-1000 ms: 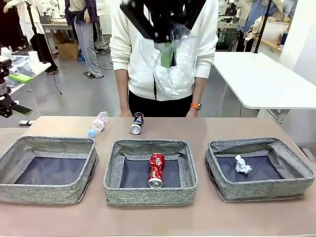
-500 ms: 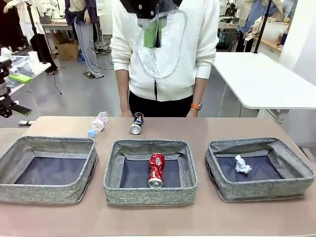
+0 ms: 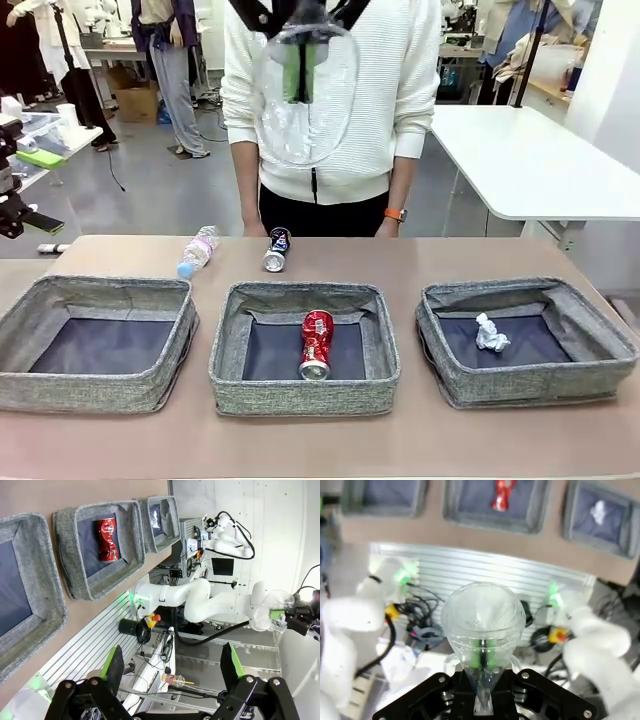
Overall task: Sort the waste into the appropriate baskets.
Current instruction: Pick up the waste item pointed out by the person.
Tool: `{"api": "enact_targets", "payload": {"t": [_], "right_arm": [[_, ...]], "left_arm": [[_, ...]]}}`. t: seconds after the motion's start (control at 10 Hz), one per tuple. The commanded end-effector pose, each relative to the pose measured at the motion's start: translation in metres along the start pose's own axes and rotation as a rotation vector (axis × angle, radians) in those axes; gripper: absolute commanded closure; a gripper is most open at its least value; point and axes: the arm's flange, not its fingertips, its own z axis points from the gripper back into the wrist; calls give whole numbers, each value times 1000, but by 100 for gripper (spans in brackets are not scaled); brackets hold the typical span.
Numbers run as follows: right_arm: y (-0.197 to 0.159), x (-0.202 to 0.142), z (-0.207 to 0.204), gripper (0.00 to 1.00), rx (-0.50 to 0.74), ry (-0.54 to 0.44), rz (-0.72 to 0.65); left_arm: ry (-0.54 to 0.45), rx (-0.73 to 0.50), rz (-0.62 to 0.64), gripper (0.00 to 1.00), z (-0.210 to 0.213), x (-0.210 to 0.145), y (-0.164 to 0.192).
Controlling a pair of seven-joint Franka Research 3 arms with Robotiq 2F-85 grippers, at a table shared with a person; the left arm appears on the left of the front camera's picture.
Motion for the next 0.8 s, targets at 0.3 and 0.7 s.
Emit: {"api": "enact_targets", "payload": {"t": [0.3,0.7], "right_arm": [[0,0,0,97,0,0,0],[0,0,0,97,0,0,0]], "left_arm": [[6,4,1,0,0,-2,-2],[6,4,1,0,0,-2,-2]]}}
